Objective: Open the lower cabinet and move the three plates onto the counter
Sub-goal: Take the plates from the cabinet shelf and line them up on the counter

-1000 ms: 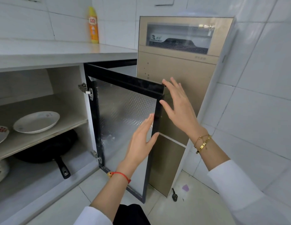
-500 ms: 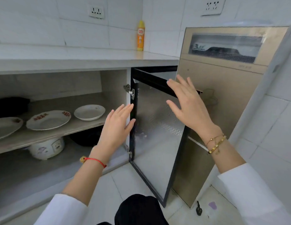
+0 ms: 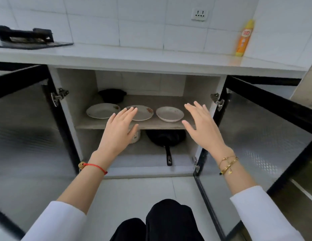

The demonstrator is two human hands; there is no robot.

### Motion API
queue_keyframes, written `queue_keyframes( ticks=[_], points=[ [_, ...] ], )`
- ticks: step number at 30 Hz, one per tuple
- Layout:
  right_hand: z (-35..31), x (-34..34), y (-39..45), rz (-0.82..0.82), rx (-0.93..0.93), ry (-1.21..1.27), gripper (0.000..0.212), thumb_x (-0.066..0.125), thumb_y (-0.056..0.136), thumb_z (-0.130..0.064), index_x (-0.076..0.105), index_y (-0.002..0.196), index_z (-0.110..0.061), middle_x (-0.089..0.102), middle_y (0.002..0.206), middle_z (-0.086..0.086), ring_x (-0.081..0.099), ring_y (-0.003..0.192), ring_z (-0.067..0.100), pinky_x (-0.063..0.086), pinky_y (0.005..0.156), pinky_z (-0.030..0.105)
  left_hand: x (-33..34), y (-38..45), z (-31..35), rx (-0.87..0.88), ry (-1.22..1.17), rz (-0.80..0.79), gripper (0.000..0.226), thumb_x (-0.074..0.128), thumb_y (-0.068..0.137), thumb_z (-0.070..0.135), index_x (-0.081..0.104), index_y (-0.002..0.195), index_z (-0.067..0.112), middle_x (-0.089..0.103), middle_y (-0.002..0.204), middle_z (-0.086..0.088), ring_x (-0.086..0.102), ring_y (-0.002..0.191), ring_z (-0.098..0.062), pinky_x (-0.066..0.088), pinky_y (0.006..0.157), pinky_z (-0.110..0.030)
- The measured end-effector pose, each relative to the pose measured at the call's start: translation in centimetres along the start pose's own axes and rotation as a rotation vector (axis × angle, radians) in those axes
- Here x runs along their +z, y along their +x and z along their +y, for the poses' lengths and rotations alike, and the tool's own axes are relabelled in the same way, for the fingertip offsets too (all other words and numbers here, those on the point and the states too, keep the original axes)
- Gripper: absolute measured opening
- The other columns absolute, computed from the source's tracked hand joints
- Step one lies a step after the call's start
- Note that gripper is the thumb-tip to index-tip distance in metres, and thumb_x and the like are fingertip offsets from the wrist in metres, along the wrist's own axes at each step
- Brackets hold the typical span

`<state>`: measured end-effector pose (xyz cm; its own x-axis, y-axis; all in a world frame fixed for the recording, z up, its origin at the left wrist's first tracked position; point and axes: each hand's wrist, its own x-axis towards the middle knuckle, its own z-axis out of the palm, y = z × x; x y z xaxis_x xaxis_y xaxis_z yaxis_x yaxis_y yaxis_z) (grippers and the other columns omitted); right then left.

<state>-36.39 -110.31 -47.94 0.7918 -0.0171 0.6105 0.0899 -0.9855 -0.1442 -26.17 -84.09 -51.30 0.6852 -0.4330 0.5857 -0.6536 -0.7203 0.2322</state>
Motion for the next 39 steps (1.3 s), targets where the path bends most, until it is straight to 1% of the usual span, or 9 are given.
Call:
queue_keyframes(
  ticks=[7,13,18,24,27,30,32,36,39],
  points=[
    [-3.6,7.9,4.5,-0.078,-0.051,0.169,0.050,0.047,0.098,-0.030,0.038,0.145,-0.014,0.040,0.151,0.000,0.020,0.147,0.015,0.009,0.122,0.031,-1.3,-1.6,-7.4,-0.157,0.118,0.011,0.053,0.050,0.097,0.029,0.037,0.147,0.018,0.040,0.151,-0.001,0.031,0.143,-0.019,0.026,0.117,-0.044],
    [-5.7,14.2,9.4,-0.148,-0.112,0.233,0.049,0.046,0.099,-0.029,0.038,0.145,-0.013,0.040,0.151,0.002,0.020,0.147,0.016,0.010,0.123,0.033,-0.6,-0.2,-12.8,-0.262,0.183,0.011,0.053,0.051,0.097,0.028,0.038,0.147,0.017,0.043,0.150,-0.003,0.034,0.142,-0.020,0.028,0.116,-0.043],
    [-6.0,18.9,13.5,-0.200,-0.082,0.312,0.049,0.047,0.099,-0.028,0.040,0.144,-0.012,0.040,0.151,0.005,0.021,0.147,0.018,0.012,0.121,0.032,1.4,2.0,-16.3,-0.302,0.195,0.030,0.053,0.052,0.096,0.027,0.039,0.146,0.014,0.044,0.148,-0.007,0.037,0.140,-0.022,0.029,0.116,-0.040],
    [-5.7,23.7,18.6,-0.258,-0.050,0.332,0.046,0.046,0.099,-0.026,0.041,0.143,-0.011,0.041,0.150,0.012,0.024,0.146,0.024,0.018,0.118,0.036,4.4,5.3,-20.0,-0.360,0.178,-0.006,0.053,0.051,0.097,0.028,0.038,0.146,0.011,0.045,0.147,-0.011,0.040,0.138,-0.025,0.030,0.116,-0.037],
    [-5.2,26.7,20.9,-0.298,-0.010,0.329,0.047,0.046,0.099,-0.028,0.041,0.143,-0.013,0.039,0.150,0.016,0.024,0.145,0.028,0.025,0.115,0.039,5.9,7.0,-21.4,-0.404,0.129,-0.009,0.052,0.052,0.097,0.025,0.039,0.145,0.009,0.049,0.144,-0.012,0.043,0.134,-0.026,0.035,0.110,-0.036],
    [-4.8,30.1,23.1,-0.387,0.052,0.338,0.048,0.045,0.098,-0.028,0.039,0.144,-0.016,0.034,0.152,0.016,0.025,0.144,0.031,0.025,0.117,0.043,7.5,8.7,-23.2,-0.474,0.099,-0.047,0.051,0.051,0.097,0.025,0.040,0.144,0.008,0.051,0.140,-0.013,0.047,0.129,-0.030,0.040,0.104,-0.039],
    [-4.6,32.3,24.6,-0.437,0.078,0.314,0.047,0.044,0.099,-0.027,0.039,0.144,-0.014,0.039,0.149,0.015,0.031,0.140,0.033,0.022,0.118,0.043,8.8,9.9,-24.6,-0.539,0.073,-0.076,0.049,0.050,0.097,0.025,0.041,0.142,0.007,0.054,0.135,-0.017,0.049,0.126,-0.033,0.043,0.100,-0.042],
    [-4.4,36.4,27.1,-0.481,0.073,0.255,0.045,0.044,0.098,-0.024,0.042,0.141,-0.008,0.047,0.140,0.019,0.043,0.129,0.038,0.027,0.113,0.042,11.1,12.2,-27.4,-0.655,0.032,-0.145,0.049,0.050,0.096,0.024,0.040,0.142,0.009,0.058,0.123,-0.024,0.054,0.115,-0.039,0.047,0.091,-0.044],
    [-4.1,39.3,28.3,-0.503,0.046,0.232,0.043,0.043,0.099,-0.024,0.045,0.138,-0.007,0.050,0.135,0.020,0.048,0.124,0.039,0.029,0.112,0.047,12.9,13.5,-29.6,-0.708,-0.004,-0.183,0.046,0.049,0.095,0.025,0.042,0.138,0.010,0.061,0.119,-0.022,0.059,0.107,-0.040,0.051,0.088,-0.047]
  ],
)
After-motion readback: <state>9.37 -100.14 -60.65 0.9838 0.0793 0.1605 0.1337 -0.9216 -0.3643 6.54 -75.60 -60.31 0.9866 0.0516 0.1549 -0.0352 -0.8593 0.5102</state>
